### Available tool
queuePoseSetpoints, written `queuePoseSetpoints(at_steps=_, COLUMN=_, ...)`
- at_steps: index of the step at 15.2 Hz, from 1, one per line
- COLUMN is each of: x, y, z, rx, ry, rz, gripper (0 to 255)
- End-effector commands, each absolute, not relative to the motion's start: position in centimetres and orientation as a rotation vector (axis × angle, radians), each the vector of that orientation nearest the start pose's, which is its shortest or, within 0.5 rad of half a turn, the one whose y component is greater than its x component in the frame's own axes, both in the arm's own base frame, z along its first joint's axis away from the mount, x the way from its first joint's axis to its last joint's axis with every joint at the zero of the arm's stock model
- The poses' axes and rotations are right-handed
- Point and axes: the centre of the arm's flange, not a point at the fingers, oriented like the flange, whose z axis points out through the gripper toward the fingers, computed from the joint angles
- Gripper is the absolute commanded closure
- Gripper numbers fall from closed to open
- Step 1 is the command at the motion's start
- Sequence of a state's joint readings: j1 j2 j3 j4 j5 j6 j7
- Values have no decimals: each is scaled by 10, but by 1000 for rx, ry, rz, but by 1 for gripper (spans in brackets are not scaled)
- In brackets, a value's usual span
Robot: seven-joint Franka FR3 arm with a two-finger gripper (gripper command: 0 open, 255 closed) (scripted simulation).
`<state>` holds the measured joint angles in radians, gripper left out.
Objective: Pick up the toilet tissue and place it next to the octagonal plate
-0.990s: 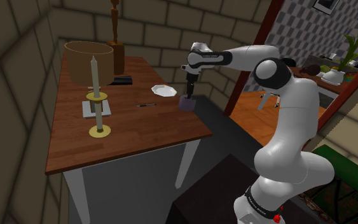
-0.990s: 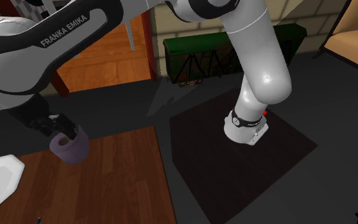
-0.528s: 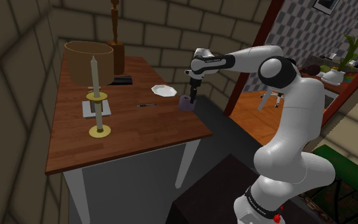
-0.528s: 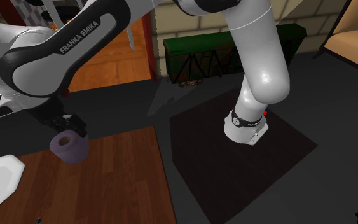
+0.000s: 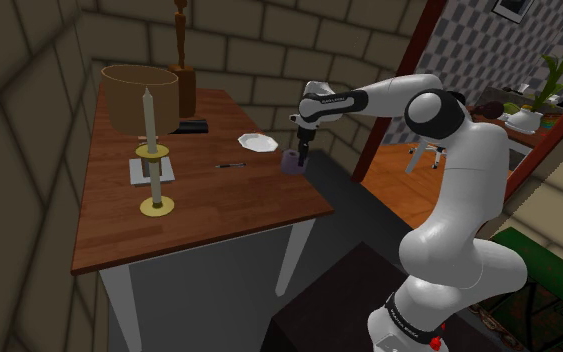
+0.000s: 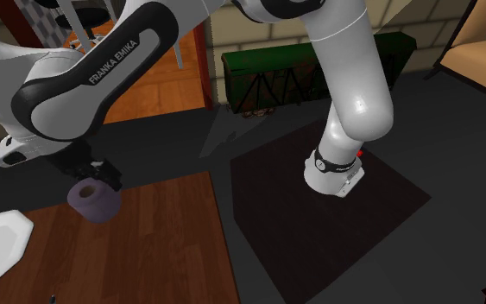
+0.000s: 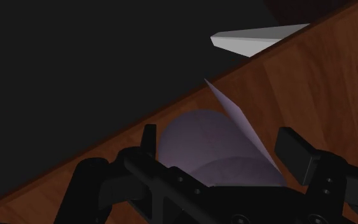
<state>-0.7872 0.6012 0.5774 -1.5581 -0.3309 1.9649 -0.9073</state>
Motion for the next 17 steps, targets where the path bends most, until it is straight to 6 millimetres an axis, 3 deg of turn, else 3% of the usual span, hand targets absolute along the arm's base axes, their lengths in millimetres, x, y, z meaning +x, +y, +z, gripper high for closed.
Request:
queuePoseSetpoints(at_steps=1, x=646, y=-218, z=331, rx=-2850, ry=-1160, rz=100, gripper=0)
queuePoseSetpoints(at_steps=2, x=646, y=-218, z=331, rx=-2850, ry=-1160, rz=100, gripper=0)
queuePoseSetpoints(at_steps=3, x=646, y=-218, z=331, rx=-2850, ry=-1160, rz=100, gripper=255)
queuePoseSetpoints(at_steps=12, x=646, y=-218, z=331, rx=-2850, ry=-1160, rz=100, gripper=255)
queuePoseSetpoints(at_steps=17, x=646, y=-218, z=357, rx=-2850, ry=-1160, rz=100, gripper=255)
